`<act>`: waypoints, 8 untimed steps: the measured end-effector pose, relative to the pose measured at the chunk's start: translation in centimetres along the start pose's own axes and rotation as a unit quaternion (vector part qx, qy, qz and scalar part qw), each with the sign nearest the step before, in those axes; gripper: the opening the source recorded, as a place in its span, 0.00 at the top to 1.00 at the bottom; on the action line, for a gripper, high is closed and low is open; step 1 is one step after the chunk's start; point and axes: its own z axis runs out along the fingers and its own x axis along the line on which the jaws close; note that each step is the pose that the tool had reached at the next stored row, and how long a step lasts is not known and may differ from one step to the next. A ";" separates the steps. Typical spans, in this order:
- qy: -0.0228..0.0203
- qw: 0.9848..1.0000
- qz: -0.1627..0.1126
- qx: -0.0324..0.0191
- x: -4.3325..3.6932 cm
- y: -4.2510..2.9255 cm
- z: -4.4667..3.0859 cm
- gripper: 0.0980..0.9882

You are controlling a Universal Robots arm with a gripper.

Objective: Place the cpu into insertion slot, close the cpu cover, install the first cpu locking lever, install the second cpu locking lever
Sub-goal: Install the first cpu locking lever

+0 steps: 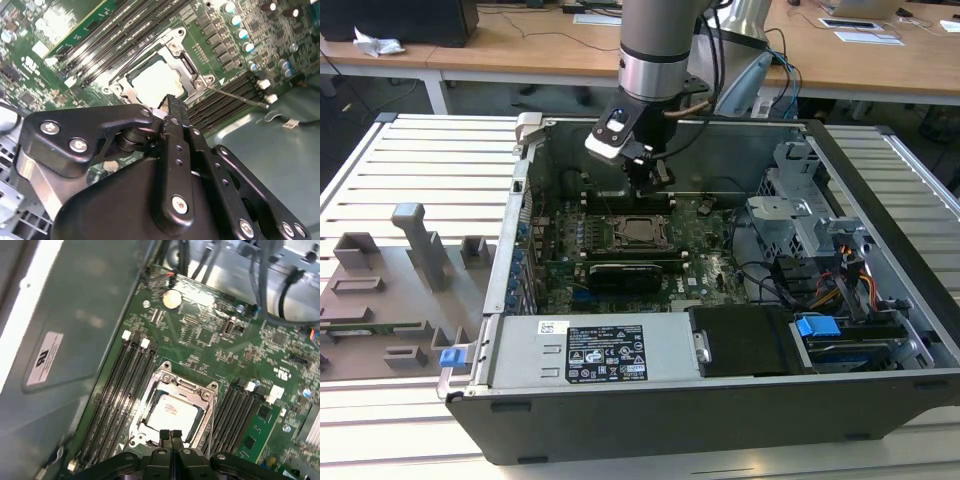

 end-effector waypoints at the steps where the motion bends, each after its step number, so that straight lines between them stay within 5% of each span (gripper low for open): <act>1: 0.000 1.000 -0.014 0.000 0.00 0.00 0.00 0.99; 8: -0.001 0.996 -0.088 0.001 0.00 0.00 0.00 0.99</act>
